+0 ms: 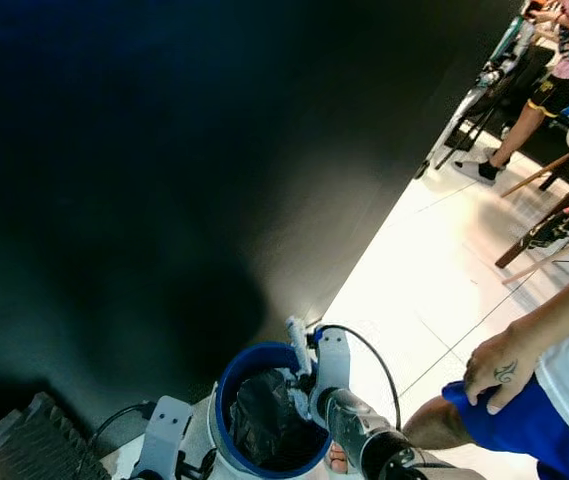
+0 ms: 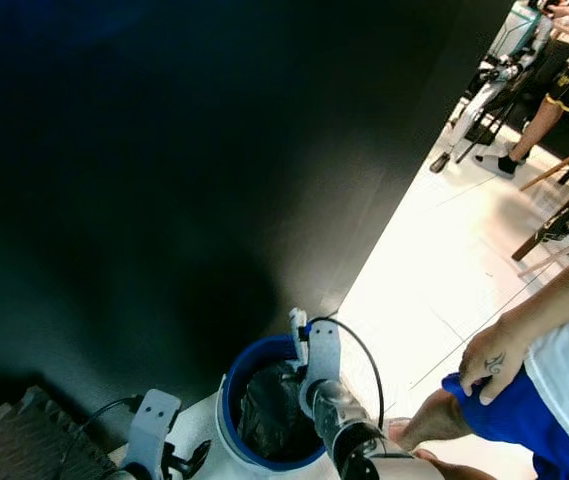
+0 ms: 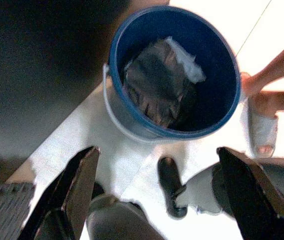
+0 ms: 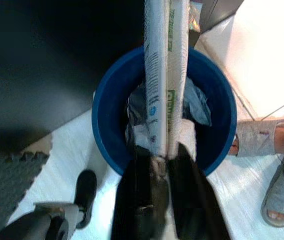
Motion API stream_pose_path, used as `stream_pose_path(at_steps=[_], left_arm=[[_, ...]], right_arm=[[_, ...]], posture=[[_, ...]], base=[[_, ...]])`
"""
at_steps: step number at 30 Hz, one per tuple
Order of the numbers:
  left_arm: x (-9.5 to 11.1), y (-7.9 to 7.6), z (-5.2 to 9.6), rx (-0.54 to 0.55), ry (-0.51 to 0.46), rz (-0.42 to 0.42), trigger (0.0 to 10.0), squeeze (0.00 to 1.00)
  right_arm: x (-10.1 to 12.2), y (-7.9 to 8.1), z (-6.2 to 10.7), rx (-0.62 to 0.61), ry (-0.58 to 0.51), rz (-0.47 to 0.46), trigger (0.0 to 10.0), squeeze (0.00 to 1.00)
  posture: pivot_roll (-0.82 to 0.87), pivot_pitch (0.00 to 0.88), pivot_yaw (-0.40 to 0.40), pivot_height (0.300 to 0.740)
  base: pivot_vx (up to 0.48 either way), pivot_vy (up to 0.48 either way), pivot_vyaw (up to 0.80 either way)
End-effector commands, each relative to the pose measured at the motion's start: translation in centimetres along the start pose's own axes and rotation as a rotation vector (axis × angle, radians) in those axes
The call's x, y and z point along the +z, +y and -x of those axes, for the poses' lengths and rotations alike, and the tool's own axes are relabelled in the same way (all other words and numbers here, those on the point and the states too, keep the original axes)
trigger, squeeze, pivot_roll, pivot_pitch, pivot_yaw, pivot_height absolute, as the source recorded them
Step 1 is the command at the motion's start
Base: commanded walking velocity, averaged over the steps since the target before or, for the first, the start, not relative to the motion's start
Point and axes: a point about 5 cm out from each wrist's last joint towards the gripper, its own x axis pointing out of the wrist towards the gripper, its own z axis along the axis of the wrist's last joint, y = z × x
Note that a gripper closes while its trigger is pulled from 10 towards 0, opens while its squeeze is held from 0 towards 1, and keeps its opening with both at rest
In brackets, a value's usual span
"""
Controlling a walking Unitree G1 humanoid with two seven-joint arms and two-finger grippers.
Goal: Clean up the room
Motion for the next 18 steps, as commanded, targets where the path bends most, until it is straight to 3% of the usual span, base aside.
stream_pose_path(at_steps=[1,11,18], left_arm=[[-0.7,-0.3,0.5,-0.018,0.017,-0.018,10.0,0.0],[-1.0,-0.2,0.8,-0.019,0.026,-0.035,10.0,0.0],[-1.0,-0.4,0.4,-0.021,0.054,-0.04,10.0,0.0]], right_arm=[[0.5,-0.7,0.0,-0.031,-0.026,-0.003,10.0,1.0],[0.6,-1.2,0.1,-0.06,-0.028,0.018,10.0,1.0],[-2.2,-3.4,0.7,-0.112,0.042,0.077,10.0,1.0]], posture=[[0.38,0.188,-0.194,0.74],[0.37,0.177,-0.187,0.74],[0.34,0.153,-0.187,0.74]], base=[[0.0,0.0,0.0],[0.0,0.0,0.0],[0.0,0.0,0.0]])
